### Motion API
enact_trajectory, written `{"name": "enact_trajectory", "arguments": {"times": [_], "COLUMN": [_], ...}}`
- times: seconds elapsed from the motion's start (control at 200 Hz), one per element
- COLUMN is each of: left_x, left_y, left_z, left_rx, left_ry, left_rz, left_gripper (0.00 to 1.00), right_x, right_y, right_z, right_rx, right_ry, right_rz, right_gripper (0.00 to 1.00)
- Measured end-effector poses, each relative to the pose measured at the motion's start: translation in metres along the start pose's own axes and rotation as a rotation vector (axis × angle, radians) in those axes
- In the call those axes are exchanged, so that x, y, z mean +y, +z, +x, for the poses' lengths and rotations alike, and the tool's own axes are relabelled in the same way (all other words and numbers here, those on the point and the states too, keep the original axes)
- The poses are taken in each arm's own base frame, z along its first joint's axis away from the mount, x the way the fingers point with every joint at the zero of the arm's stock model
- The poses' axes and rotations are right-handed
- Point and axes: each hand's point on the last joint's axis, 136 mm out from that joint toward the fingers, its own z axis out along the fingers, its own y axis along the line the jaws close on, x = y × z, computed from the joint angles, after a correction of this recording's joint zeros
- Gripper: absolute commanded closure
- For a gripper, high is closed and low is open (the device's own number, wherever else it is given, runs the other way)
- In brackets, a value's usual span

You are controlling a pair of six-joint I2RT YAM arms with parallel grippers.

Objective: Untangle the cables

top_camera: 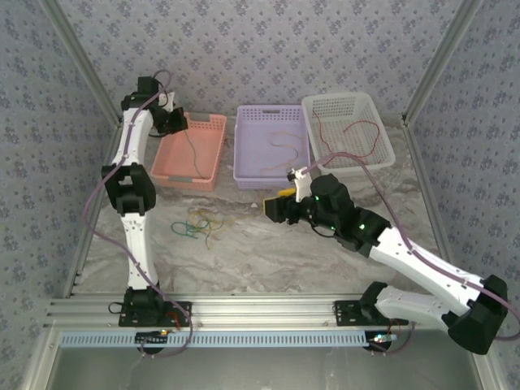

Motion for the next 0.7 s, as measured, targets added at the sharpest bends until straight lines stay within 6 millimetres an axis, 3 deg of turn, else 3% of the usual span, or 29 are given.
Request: {"name": "enact_trajectory", "arguments": {"times": [0.2, 0.52, 0.7], "left_x": [0.015, 0.024, 0.03], "left_y": [0.017, 0.027, 0.036], "left_z": [0.015, 0.022, 0.026], "left_rx": [0.068, 0.095, 0.111], "left_ry": [-0.024, -0.024, -0.033], "left_rz": [0.008, 0.015, 0.003], "left_gripper": [0.95, 0.96, 0.85], "right_x": [0.009, 0.009, 0.008], "right_y": [0.017, 0.023, 0.023], "right_z": [-0.023, -0.02, -0.02], "right_rx": [-0.026, -0.013, -0.013], "right_ry": [-0.03, -0.031, -0.031], "right_rz": [-0.012, -0.007, -0.004], "right_gripper": [0.39, 0.39, 0.39]}}
